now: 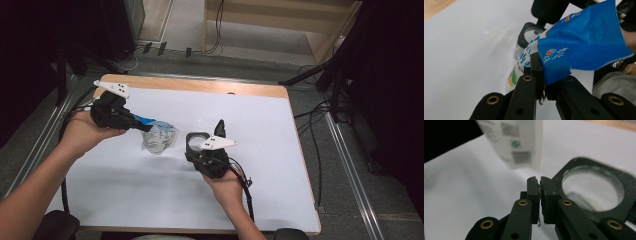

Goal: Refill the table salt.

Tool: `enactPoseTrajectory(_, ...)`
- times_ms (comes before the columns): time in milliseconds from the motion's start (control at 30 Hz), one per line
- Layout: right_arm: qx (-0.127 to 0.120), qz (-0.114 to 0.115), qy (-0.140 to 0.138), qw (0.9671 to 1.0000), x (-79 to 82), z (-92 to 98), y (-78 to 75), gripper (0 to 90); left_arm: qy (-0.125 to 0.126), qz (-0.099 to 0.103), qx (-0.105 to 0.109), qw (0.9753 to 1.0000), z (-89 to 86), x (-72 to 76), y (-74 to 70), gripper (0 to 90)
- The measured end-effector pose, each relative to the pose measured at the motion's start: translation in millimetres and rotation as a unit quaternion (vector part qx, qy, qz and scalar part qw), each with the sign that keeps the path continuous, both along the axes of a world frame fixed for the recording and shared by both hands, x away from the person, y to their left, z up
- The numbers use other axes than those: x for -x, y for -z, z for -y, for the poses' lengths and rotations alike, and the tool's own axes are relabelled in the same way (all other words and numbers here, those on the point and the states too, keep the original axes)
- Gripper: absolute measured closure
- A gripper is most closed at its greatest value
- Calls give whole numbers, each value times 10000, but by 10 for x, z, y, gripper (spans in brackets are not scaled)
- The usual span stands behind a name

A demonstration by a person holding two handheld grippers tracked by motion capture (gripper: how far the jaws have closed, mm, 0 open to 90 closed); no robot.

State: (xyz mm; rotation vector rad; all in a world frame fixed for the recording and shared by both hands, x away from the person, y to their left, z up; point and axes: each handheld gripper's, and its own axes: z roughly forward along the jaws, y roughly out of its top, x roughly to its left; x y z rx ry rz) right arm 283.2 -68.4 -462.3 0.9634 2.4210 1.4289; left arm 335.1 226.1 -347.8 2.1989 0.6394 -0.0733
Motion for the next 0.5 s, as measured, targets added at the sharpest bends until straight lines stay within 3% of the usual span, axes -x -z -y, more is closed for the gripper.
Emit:
enactPoseTrajectory(167, 26, 431, 359, 9984, 5, -101, -89, 885, 84, -191, 134, 9997, 56, 75, -120, 891)
enactPoseTrajectory(333, -63, 490, 621, 9968, -38, -207, -15, 885, 181, -316, 341, 9988, 83, 85, -186, 890)
enactPoseTrajectory(500, -170, 469, 599, 9970, -28, -326, 75, 893, 23, -403, 429, 9983, 154, 49, -203, 886)
